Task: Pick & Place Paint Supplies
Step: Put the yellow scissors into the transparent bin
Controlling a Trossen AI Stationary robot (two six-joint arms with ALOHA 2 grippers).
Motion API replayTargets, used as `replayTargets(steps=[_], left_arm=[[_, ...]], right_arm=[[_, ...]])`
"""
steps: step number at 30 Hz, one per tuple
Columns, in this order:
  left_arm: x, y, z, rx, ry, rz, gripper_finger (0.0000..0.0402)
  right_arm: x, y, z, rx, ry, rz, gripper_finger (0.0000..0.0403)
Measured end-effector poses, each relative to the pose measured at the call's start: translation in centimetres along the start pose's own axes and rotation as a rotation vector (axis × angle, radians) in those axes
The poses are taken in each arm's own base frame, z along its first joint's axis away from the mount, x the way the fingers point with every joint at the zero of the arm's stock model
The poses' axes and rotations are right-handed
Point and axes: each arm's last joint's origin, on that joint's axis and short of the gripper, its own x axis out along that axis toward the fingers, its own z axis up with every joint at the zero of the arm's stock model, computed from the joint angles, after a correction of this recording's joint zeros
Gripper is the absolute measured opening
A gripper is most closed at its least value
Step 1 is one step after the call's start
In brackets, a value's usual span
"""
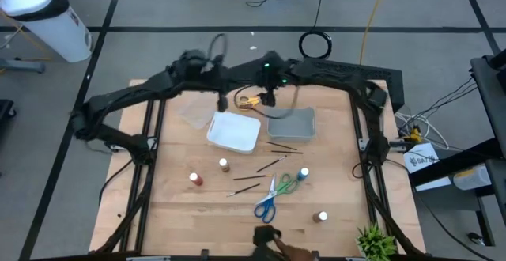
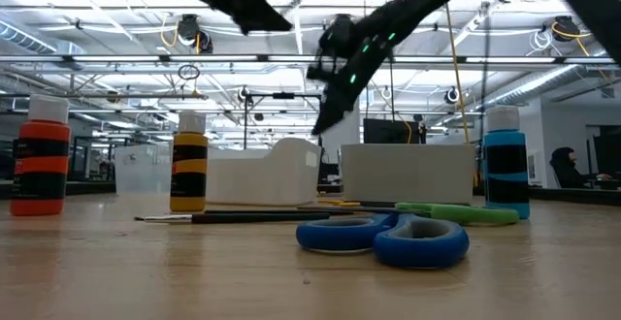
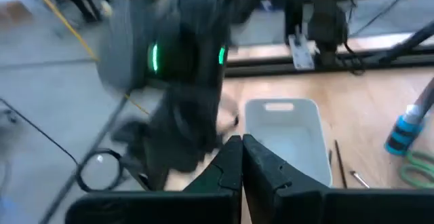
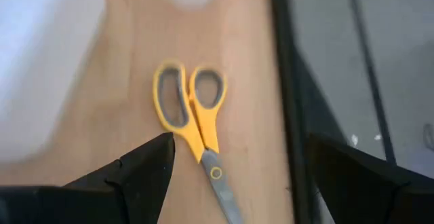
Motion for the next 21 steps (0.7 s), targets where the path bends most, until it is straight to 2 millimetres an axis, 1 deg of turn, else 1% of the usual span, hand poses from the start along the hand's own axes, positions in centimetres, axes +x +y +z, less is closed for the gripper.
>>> replayTargets(steps=[2, 4, 6, 8, 11, 15, 19, 21], left_arm=[[-1.4, -0.6, -0.7, 0.000, -0.049, 0.032, 0.0004], [-2.4, -1.1, -1.6, -0.007, -0.073, 0.077, 0.0008], [-3.3, -1.4, -2.2, -0.014, -0.100, 0.130, 0.0017], [-3.8, -1.7, -2.9, -0.030, -0.093, 0.161, 0.0024], [-3.9, -1.9, -3.8, -0.043, -0.066, 0.180, 0.0024], [-3.8, -1.9, -4.0, -0.045, -0.052, 0.190, 0.0012], [-3.7, -1.9, -4.1, -0.034, -0.048, 0.188, 0.0005], [-3.7, -1.9, -4.1, -0.035, -0.048, 0.188, 0.0007]], right_arm=[[2.5, -0.2, -0.5, -0.038, 0.042, 0.025, 0.0313], [4.5, -0.2, -1.0, -0.058, 0.070, 0.043, 0.0313], [6.1, 0.0, -1.5, -0.053, 0.100, 0.071, 0.0313], [7.3, 0.2, -1.8, -0.043, 0.115, 0.094, 0.0313], [7.6, 0.6, -2.0, -0.015, 0.139, 0.166, 0.0313], [7.6, 1.1, -2.1, -0.041, 0.165, 0.178, 0.0313], [7.2, 1.5, -2.7, -0.056, 0.250, 0.211, 0.0313], [7.6, 1.7, -3.4, -0.048, 0.295, 0.241, 0.0313]])
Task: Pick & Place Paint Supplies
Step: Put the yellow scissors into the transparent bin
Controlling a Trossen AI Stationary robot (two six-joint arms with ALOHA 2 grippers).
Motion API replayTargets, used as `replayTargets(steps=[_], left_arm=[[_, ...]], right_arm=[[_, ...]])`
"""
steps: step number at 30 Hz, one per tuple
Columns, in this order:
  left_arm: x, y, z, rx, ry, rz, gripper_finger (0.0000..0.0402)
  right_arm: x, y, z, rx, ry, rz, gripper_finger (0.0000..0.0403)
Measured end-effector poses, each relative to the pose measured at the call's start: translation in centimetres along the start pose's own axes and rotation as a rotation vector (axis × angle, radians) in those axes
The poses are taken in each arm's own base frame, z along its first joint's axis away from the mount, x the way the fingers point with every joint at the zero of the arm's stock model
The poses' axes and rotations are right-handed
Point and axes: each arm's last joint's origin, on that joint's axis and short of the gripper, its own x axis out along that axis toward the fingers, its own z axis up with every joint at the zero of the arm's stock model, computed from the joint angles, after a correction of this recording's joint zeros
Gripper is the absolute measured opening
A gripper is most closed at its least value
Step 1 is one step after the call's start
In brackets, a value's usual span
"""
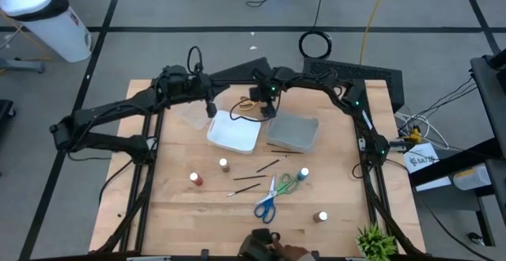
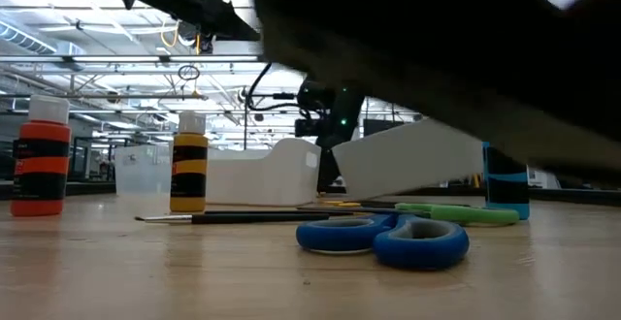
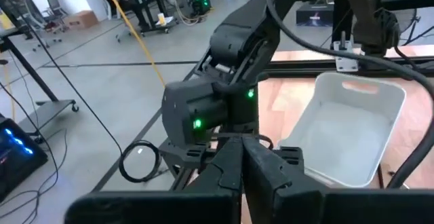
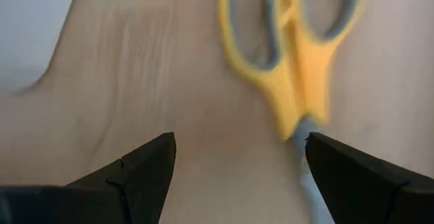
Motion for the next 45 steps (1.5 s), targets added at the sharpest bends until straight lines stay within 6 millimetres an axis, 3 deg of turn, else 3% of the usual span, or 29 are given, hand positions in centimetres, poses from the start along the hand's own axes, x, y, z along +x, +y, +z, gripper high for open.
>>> replayTargets(steps=[4, 8, 14, 18, 22, 27, 28, 34, 36, 40, 45], left_arm=[[0.0, 0.0, 0.0, -0.003, -0.001, 0.001, 0.0028], [0.0, 0.0, 0.0, -0.004, -0.001, 0.001, 0.0038], [0.0, 0.0, -0.1, -0.008, 0.007, 0.000, 0.0039], [0.0, 0.0, -0.2, -0.009, 0.018, -0.002, 0.0039], [0.0, -0.1, -0.4, -0.013, 0.042, -0.008, 0.0039], [0.0, -0.1, -0.5, -0.029, 0.057, -0.011, 0.0039], [0.0, -0.1, -0.5, -0.031, 0.057, -0.011, 0.0040], [0.0, -0.1, -0.5, -0.033, 0.057, -0.011, 0.0040], [0.0, -0.1, -0.5, -0.037, 0.057, -0.011, 0.0040], [0.0, -0.1, -0.5, -0.053, 0.057, -0.010, 0.0040], [0.0, -0.1, -0.5, -0.063, 0.058, -0.010, 0.0040]], right_arm=[[1.0, -0.2, -0.9, 0.027, 0.089, -0.017, 0.0313], [0.7, -0.5, -0.8, 0.088, 0.074, -0.045, 0.0313], [-1.5, -0.1, 0.2, 0.155, 0.043, -0.137, 0.0313], [-3.8, -0.2, 2.2, 0.160, -0.098, -0.262, 0.0306], [-3.8, -0.3, 3.0, 0.166, -0.190, -0.239, 0.0241], [-1.4, -0.4, 2.8, 0.138, -0.192, -0.188, 0.0048], [-1.1, -0.2, 2.5, 0.129, -0.171, -0.157, 0.0025], [-1.2, -1.1, 1.6, 0.157, -0.177, -0.105, 0.0002], [-1.3, -1.8, 0.9, 0.193, -0.120, -0.177, 0.0001], [-1.1, -3.9, -1.4, 0.253, -0.018, -0.252, 0.0000], [-1.0, -5.8, -4.9, 0.385, 0.029, -0.143, 0.0000]])
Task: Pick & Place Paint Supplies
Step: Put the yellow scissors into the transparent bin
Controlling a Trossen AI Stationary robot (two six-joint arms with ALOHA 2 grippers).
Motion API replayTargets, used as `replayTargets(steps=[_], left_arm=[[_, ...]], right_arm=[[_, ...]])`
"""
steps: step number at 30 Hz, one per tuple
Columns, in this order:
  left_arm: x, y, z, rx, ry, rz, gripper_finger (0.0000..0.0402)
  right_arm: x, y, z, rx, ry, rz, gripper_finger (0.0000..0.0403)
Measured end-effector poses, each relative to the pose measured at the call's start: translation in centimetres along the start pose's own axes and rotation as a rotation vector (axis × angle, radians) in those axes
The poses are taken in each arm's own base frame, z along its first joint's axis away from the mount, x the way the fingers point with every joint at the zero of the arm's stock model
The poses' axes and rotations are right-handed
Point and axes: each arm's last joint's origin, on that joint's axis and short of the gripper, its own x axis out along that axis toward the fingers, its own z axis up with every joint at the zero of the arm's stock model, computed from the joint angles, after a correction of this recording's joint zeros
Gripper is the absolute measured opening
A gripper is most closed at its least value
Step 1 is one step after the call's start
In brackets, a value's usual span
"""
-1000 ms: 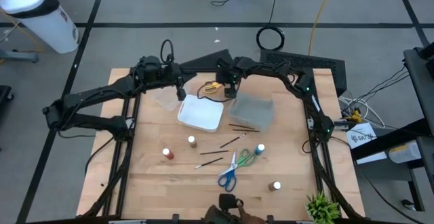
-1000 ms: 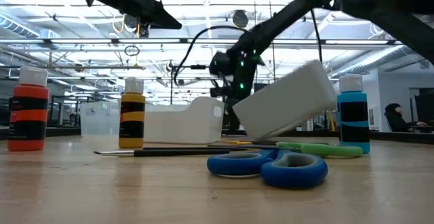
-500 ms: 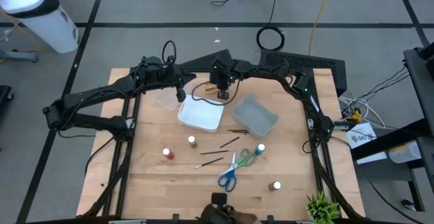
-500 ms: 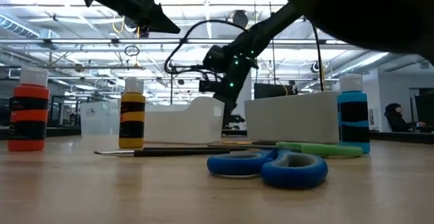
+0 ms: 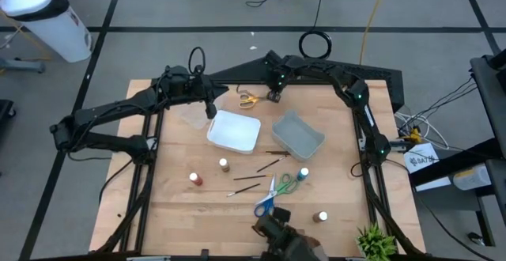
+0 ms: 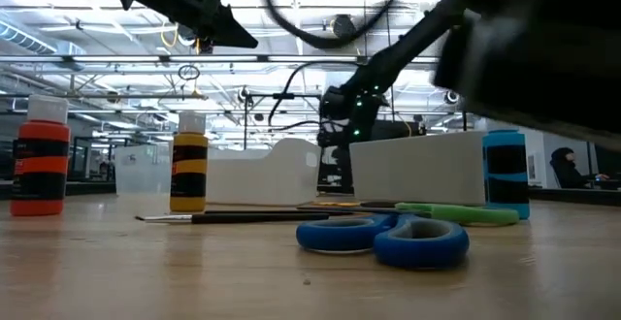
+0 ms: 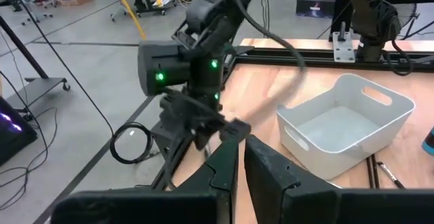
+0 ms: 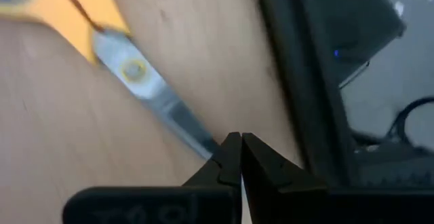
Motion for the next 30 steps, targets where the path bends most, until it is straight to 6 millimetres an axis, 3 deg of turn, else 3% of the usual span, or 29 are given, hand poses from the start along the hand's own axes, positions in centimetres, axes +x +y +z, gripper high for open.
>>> replayTargets(steps=[4, 7, 10, 14, 17, 22, 26, 30], left_arm=[[0.0, 0.0, 0.0, -0.016, 0.000, 0.000, 0.0040], [0.0, 0.0, 0.0, -0.015, 0.000, 0.000, 0.0040], [0.0, 0.0, 0.0, -0.012, 0.000, 0.000, 0.0040], [0.0, 0.0, 0.0, -0.012, 0.001, 0.000, 0.0040], [0.0, 0.0, 0.0, -0.012, 0.001, 0.000, 0.0040], [0.0, 0.0, -0.2, -0.011, 0.018, -0.005, 0.0040], [0.0, 0.0, -0.2, -0.012, 0.025, -0.006, 0.0040], [0.0, -0.1, -0.3, -0.013, 0.028, -0.006, 0.0040]], right_arm=[[0.3, -0.2, -1.3, 0.058, 0.090, 0.024, 0.0000], [0.1, 0.2, -2.0, 0.096, 0.207, -0.053, 0.0000], [-1.0, 0.5, -1.8, 0.141, 0.211, -0.109, 0.0000], [-3.2, 1.1, 0.0, 0.106, 0.059, -0.121, 0.0000], [-4.4, 2.6, 1.6, 0.037, -0.086, -0.019, 0.0000], [-1.9, 4.0, 1.6, -0.021, -0.054, 0.047, 0.0000], [0.1, 3.6, 1.0, -0.008, -0.012, 0.056, 0.0000], [0.5, 2.9, 0.3, 0.046, 0.042, 0.058, 0.0000]])
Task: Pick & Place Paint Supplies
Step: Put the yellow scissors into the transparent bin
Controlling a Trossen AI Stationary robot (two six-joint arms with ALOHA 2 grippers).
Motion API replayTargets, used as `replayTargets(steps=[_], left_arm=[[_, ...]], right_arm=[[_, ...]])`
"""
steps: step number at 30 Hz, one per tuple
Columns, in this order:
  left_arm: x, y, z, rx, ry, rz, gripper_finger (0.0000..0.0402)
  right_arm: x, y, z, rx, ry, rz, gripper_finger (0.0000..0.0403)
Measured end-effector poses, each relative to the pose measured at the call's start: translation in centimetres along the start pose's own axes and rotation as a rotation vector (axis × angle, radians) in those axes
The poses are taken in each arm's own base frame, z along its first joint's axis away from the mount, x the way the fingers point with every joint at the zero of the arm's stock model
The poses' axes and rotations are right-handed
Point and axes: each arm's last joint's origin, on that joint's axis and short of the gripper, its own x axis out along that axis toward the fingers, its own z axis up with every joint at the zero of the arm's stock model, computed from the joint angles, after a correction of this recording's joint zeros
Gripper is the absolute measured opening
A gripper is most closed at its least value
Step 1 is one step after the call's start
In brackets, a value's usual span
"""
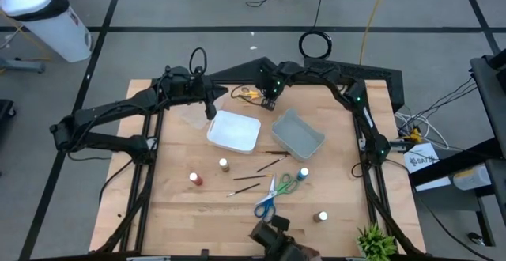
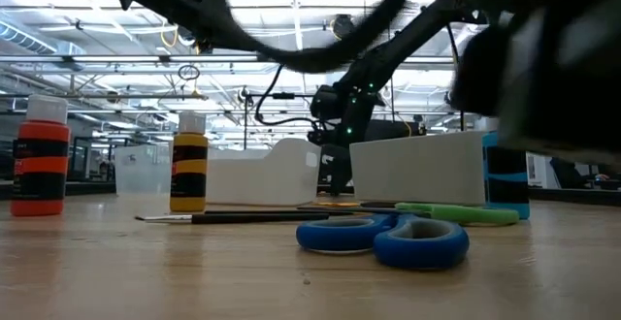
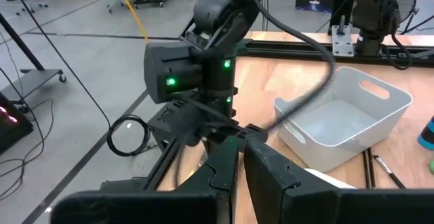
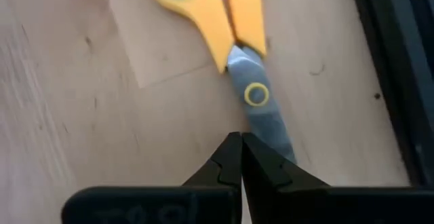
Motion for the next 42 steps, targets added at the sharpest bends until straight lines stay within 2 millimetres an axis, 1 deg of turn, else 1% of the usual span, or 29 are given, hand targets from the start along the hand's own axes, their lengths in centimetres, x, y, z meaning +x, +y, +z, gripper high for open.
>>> replayTargets(steps=[2, 4, 6, 9, 11, 14, 18, 20, 22, 25, 28, 30, 32, 36, 39, 42], left_arm=[[0.0, 0.0, 0.0, 0.000, 0.002, -0.001, 0.0040], [0.0, 0.0, 0.0, 0.000, 0.002, -0.001, 0.0040], [0.0, 0.0, 0.0, -0.001, 0.002, -0.001, 0.0040], [0.0, 0.0, 0.0, 0.000, 0.002, -0.001, 0.0040], [0.0, 0.0, 0.0, 0.011, 0.002, -0.001, 0.0040], [0.0, 0.0, 0.0, 0.012, 0.003, -0.001, 0.0040], [0.0, 0.0, -0.2, 0.009, 0.022, -0.005, 0.0040], [0.0, -0.1, -0.3, 0.007, 0.027, -0.006, 0.0040], [0.0, -0.1, -0.3, 0.008, 0.032, -0.007, 0.0040], [0.0, -0.1, -0.3, 0.007, 0.037, -0.008, 0.0040], [0.0, -0.1, -0.4, 0.009, 0.037, -0.008, 0.0040], [0.0, -0.1, -0.4, 0.012, 0.037, -0.008, 0.0040], [0.0, -0.1, -0.4, 0.011, 0.037, -0.008, 0.0040], [0.0, -0.1, -0.4, 0.012, 0.037, -0.007, 0.0040], [0.0, -0.1, -0.3, 0.012, 0.037, -0.007, 0.0040], [0.0, -0.1, -0.4, 0.013, 0.037, -0.007, 0.0040]], right_arm=[[0.0, -0.1, -0.3, 0.016, 0.039, -0.029, 0.0000], [-0.5, -0.2, -0.8, 0.050, 0.097, -0.065, 0.0000], [-1.2, -0.3, -1.9, 0.093, 0.193, -0.061, 0.0000], [-1.4, -0.4, -2.8, 0.115, 0.289, -0.059, 0.0000], [-1.7, -0.7, -2.6, 0.119, 0.254, -0.064, 0.0000], [-1.5, -0.8, -1.2, 0.100, 0.107, -0.092, 0.0000], [-1.5, -0.8, 0.1, 0.068, -0.034, -0.052, 0.0000], [-1.2, -0.7, 0.5, 0.060, -0.072, -0.039, 0.0000], [-1.0, -0.6, 0.5, 0.060, -0.072, -0.039, 0.0000], [-1.0, -0.3, 0.8, 0.051, -0.085, -0.039, 0.0000], [-1.0, -0.3, 1.1, 0.043, -0.116, -0.050, 0.0000], [-0.9, -0.7, 1.0, 0.037, -0.120, -0.050, 0.0000], [-0.2, -1.1, 0.8, 0.033, -0.108, -0.048, 0.0000], [0.1, -1.8, 0.1, 0.070, -0.072, -0.001, 0.0000], [0.1, -1.9, -0.5, 0.097, -0.005, -0.034, 0.0000], [-0.1, -1.9, -1.6, 0.144, 0.109, -0.050, 0.0000]])
